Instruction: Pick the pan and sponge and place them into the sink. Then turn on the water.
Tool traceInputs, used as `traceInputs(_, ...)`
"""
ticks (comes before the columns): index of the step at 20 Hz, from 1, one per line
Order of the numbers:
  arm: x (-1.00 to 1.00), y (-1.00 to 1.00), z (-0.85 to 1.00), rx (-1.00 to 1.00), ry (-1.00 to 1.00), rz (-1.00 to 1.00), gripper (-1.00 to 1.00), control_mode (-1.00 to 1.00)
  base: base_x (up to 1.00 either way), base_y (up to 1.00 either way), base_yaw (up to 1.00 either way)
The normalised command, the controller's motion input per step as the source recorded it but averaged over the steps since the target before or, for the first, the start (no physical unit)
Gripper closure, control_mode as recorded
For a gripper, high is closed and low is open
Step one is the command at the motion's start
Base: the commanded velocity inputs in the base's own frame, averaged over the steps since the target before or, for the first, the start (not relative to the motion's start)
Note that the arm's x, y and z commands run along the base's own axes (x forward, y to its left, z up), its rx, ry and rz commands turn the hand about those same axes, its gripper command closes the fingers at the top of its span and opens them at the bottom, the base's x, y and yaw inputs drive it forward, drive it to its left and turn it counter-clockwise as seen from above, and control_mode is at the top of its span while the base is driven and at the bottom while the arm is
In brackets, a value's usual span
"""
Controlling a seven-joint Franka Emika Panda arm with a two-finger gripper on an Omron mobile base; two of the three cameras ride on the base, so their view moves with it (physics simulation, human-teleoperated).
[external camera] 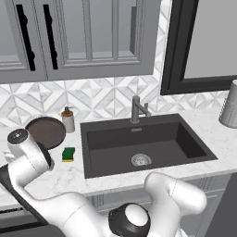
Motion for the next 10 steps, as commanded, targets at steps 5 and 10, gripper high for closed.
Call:
traceInputs(5, -0.43, -0.99, 0.93, 0.30, 0.18, -0.43, 1.00, -1.00, 0.00, 0.00, 0.00)
traceInputs(10, -0.15, -1.00, 0.61, 0.24, 0.28, -0.52, 1.00, -1.00, 0.00, 0.00, 0.00)
